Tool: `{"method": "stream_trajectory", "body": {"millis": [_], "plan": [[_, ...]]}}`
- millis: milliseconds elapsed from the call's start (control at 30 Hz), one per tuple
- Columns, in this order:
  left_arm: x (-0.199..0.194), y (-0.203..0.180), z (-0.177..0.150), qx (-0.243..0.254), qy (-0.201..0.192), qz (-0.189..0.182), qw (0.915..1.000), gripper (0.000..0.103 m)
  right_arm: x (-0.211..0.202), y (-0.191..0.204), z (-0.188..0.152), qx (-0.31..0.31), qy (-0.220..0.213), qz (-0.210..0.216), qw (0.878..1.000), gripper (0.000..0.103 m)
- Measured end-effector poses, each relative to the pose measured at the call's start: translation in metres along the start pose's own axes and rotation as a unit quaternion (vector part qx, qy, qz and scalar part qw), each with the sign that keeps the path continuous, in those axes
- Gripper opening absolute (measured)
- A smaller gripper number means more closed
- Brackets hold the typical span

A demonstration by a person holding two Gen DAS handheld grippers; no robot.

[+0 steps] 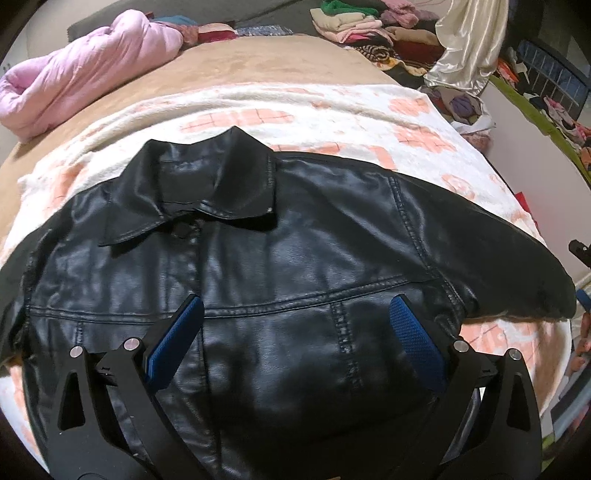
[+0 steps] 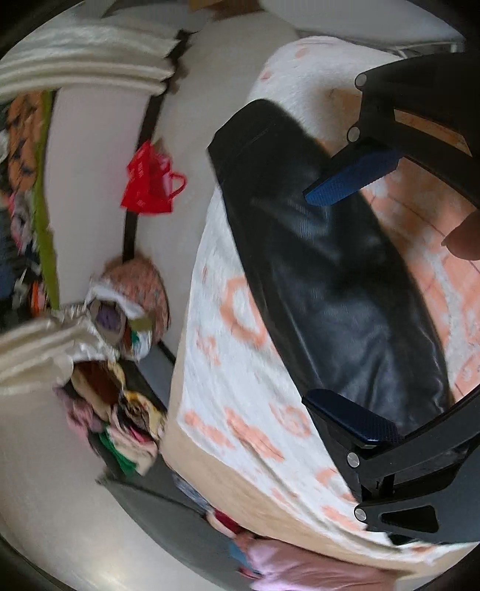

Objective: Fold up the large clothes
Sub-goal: 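Lift the sleeve with the right tool and fold it across the jacket body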

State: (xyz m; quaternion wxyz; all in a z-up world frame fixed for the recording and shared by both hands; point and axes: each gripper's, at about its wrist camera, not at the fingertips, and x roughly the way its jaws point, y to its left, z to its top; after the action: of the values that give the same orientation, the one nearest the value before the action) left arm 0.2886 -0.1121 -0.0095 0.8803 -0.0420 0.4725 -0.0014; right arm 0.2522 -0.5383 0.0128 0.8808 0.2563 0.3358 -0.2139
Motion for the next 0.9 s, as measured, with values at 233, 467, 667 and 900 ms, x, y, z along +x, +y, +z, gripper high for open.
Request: {"method": "stream_trajectory", "body": {"millis": [233,467,667,900], "plan": [[0.013,-0.005,-0.001,0.005,0.012,-0.003,0.9999,0.094,0.020,-0.051,0.004,0.117,0.021,-0.046,0.992,0.099],[0.017,-0.008,-0.002,0.017,0.011,-0.001,0.9998,0.094,0.056,-0.086,-0.004,0.220,0.068,-0.022,0.973,0.099],[0.016,0.000,-0.003,0.013,0.015,-0.004,0.9998,0.094,0.065,-0.103,0.000,0.296,0.023,0.063,0.953,0.097],[0.010,0.021,0.000,-0.002,0.018,-0.006,0.9998,0.094,0.067,-0.112,0.004,0.337,0.001,0.164,0.927,0.022]]}}
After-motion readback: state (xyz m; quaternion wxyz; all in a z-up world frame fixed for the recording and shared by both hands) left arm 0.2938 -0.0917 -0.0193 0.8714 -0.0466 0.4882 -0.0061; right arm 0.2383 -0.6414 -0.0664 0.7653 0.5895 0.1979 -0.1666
